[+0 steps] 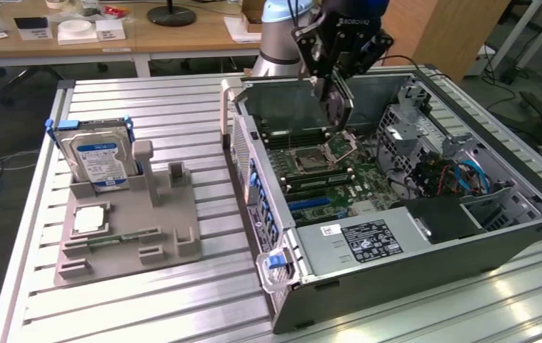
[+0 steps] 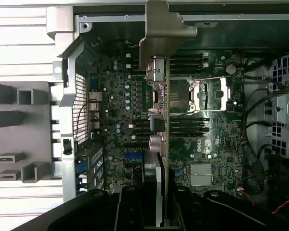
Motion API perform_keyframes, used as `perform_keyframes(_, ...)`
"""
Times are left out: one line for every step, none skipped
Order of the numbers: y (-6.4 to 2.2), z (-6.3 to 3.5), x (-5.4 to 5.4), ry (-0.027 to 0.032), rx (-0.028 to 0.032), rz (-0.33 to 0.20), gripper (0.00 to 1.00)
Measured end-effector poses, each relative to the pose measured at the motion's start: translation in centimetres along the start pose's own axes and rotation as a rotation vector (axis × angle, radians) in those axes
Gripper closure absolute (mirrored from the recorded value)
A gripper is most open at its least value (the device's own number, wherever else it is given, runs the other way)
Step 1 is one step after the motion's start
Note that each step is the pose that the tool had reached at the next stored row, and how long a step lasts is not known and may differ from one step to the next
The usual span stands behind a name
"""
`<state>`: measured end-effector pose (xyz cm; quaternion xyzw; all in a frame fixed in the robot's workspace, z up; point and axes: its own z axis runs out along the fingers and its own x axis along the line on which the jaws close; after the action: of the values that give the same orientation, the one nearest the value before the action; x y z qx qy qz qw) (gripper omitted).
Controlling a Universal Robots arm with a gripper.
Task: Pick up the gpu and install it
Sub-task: 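Pick up the gpu and move the gpu toward the slot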
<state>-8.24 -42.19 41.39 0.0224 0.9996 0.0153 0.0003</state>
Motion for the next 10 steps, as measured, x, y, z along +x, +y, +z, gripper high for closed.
perform_keyframes(0.01, 0.0, -0.3, 0.0, -0.0001, 0.0, 0.72)
perform_keyframes(0.02, 0.0, -0.6, 0.0, -0.0001, 0.0, 0.72)
perform_keyframes(0.04, 0.0, -0.8, 0.0, -0.0001, 0.0, 0.72)
perform_keyframes(0.05, 0.0, -1.1, 0.0, -0.0001, 0.0, 0.72)
perform_keyframes(0.06, 0.0, -1.4, 0.0, -0.0001, 0.0, 0.72)
perform_keyframes(0.07, 0.0, -1.6, 0.0, 0.0, 0.0, 0.72)
perform_keyframes(0.09, 0.0, -1.9, 0.0, -0.0001, 0.0, 0.72)
perform_keyframes(0.1, 0.01, -2.2, 0.0, -0.0001, 0.0, 0.72)
perform_keyframes(0.11, 0.01, -2.5, 0.0, -0.0001, 0.0, 0.72)
perform_keyframes(0.13, 0.01, -2.8, 0.0, -0.0001, 0.0, 0.72)
